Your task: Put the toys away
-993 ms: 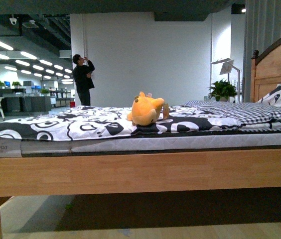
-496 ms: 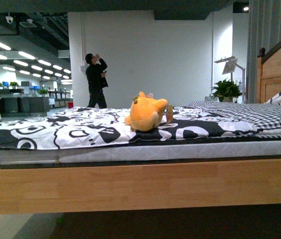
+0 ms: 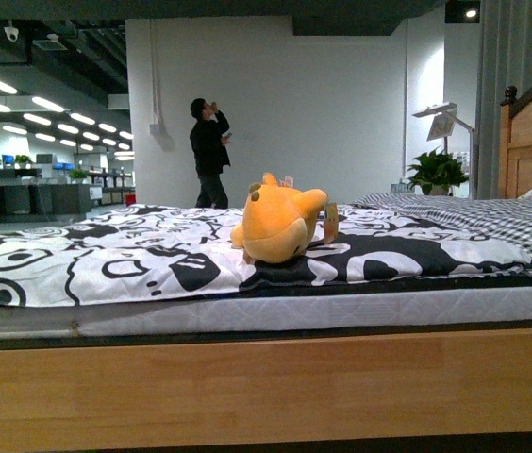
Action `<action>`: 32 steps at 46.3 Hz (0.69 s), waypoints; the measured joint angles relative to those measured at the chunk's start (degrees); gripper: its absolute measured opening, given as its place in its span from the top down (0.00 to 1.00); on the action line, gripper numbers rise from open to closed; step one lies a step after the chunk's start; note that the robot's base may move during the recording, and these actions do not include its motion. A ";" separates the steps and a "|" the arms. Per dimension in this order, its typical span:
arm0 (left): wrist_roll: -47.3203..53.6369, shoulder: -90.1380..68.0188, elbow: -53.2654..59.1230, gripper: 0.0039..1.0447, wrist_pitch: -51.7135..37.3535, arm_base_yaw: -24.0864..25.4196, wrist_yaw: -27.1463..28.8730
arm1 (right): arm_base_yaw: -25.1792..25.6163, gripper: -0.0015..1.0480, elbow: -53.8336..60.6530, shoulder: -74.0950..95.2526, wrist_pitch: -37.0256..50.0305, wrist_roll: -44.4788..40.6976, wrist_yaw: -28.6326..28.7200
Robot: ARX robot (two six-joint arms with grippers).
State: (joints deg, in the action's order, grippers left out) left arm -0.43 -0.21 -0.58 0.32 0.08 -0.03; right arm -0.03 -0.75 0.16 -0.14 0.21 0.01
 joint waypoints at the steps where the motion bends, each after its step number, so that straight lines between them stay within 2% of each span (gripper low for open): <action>1: 0.00 0.00 0.00 0.05 0.00 0.02 0.02 | 0.00 0.00 0.00 0.00 0.00 0.00 0.00; 32: 0.00 0.00 0.00 0.05 0.00 0.02 0.04 | 0.00 0.00 0.00 0.00 0.00 0.00 0.02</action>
State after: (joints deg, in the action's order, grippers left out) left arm -0.43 -0.21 -0.58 0.32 0.10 0.01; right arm -0.03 -0.75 0.16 -0.14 0.21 0.03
